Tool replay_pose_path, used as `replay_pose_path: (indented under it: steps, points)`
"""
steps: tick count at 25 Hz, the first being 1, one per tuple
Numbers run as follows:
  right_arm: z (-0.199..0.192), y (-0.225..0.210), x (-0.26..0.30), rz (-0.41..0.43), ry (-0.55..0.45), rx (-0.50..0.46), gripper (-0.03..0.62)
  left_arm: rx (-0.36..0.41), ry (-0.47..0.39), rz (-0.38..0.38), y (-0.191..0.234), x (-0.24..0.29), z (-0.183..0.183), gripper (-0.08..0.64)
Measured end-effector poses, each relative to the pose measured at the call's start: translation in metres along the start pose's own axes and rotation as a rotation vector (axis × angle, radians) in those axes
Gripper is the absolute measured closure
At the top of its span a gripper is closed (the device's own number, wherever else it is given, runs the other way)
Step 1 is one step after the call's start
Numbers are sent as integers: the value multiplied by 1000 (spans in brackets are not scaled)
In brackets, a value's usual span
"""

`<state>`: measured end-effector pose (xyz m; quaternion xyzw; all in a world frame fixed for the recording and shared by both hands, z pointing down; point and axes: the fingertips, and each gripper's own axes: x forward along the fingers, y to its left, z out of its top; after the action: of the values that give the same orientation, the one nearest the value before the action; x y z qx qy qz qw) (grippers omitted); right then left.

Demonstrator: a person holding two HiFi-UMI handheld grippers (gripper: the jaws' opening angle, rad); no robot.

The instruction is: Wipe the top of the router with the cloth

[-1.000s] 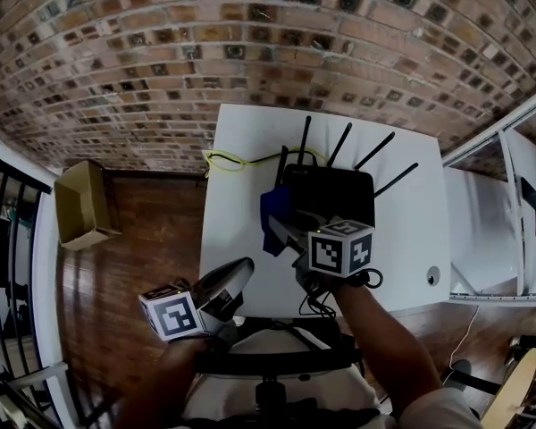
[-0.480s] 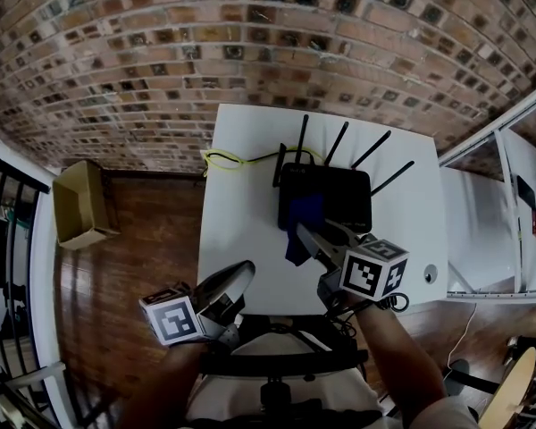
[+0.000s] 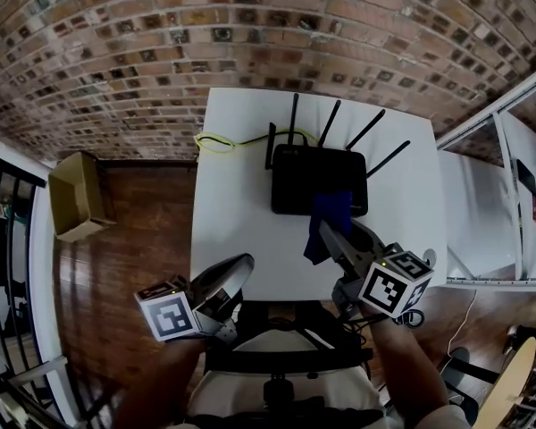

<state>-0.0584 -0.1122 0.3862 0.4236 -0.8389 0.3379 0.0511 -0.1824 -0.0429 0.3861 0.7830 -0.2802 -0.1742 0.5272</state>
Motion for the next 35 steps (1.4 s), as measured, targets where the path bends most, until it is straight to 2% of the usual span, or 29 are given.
replay_pose_path:
  steps: [5,9,16,23,29,35]
  points:
    - [12,-11,-31,50,-40,20,479,23,-20,52,2,2,-21,555]
    - [12,-30,-61,116,-29,50,479,47,-57,66,-21,24,-45,555]
    - [6,-80,-138,155,3,-7,479,43,-118,85,-58,74,-112,555]
    - [8,-116,-202,165,-26,-4,480,76,-81,103,-90,112,-169,555]
    - [18,-127,-241,203,-62,-16,483,118,-79,102,-113,132,-193,555]
    - [34,-144,-284,255,-104,4,485,153,-68,133,-135,154,-224,555]
